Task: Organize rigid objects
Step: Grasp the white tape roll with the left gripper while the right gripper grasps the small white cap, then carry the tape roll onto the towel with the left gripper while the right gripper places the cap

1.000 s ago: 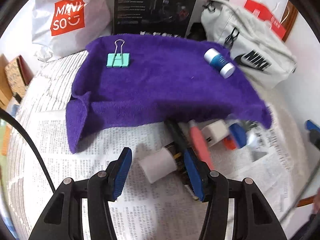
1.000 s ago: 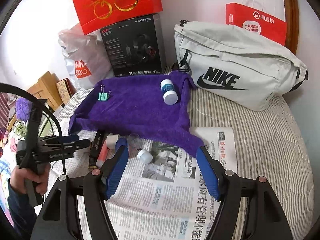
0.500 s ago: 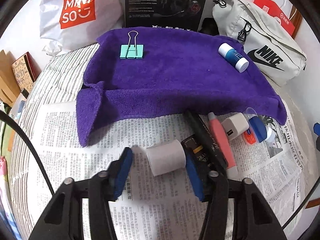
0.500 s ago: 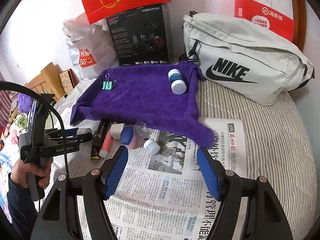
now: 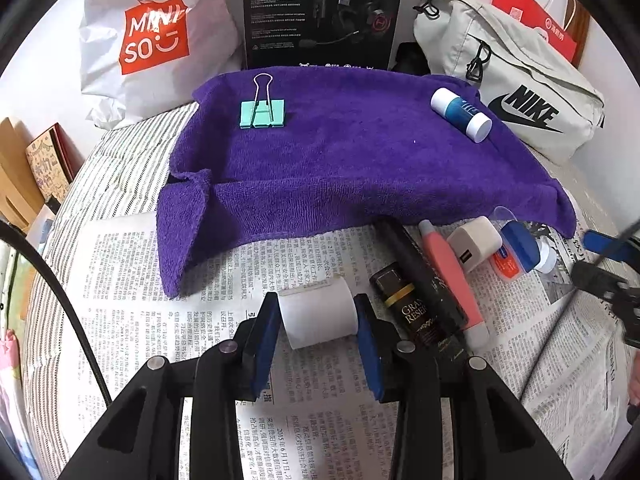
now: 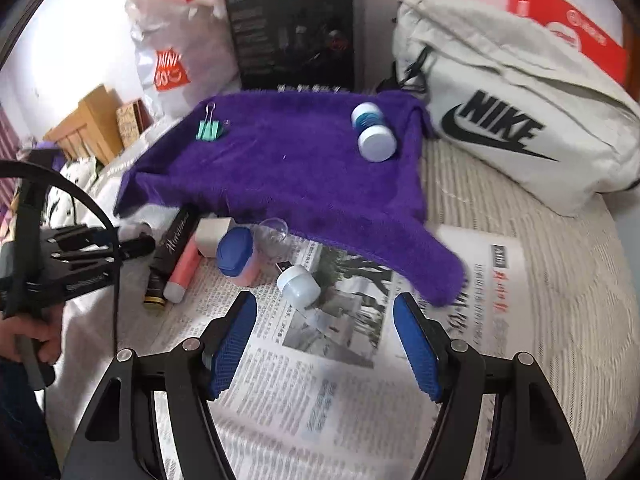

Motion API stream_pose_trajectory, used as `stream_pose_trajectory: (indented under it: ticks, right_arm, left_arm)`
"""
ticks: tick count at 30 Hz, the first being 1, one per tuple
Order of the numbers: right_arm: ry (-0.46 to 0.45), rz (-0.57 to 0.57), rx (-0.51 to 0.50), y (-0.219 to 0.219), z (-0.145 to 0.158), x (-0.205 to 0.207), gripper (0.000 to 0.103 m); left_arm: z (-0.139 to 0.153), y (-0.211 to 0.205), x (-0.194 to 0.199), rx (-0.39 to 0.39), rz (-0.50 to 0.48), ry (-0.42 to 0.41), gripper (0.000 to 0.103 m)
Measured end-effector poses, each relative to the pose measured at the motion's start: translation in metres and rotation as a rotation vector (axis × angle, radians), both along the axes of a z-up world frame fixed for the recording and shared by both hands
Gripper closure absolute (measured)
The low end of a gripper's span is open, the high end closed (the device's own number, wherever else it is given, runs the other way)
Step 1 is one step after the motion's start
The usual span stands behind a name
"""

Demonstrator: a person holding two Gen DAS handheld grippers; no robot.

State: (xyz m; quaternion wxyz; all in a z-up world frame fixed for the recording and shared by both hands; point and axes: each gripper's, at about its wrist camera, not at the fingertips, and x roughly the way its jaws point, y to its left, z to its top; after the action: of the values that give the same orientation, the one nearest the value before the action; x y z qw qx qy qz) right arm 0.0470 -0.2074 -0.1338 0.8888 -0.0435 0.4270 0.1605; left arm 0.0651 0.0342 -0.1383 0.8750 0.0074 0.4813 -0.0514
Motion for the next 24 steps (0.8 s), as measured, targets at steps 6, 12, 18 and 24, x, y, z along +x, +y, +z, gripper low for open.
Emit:
stream_pose_trajectory:
  ticks: [6,12,18,24]
  right_arm:
    - [0.018,0.037,-0.079,0.015,-0.023,0.014,0.059]
    - [-0.050,0.069,-0.104,0.025,-0.026,0.014,0.059]
    - [-0.049,0.064,-0.052,0.024,-0.026,0.016,0.079]
    - [-0.014,0.042,-0.024,0.016,-0.022,0.015,0.079]
  left_arm:
    - [0.000,0.003,-0.002,-0.014,-0.002,-0.011,0.068]
    - [0.000,0.005,-0.007,-0.031,0.004,-0.021,0.068]
    - [0.001,0.007,-0.011,-0.053,0.007,-0.042,0.068]
    - [0.004,0.009,-0.015,-0.064,0.010,-0.044,0.068]
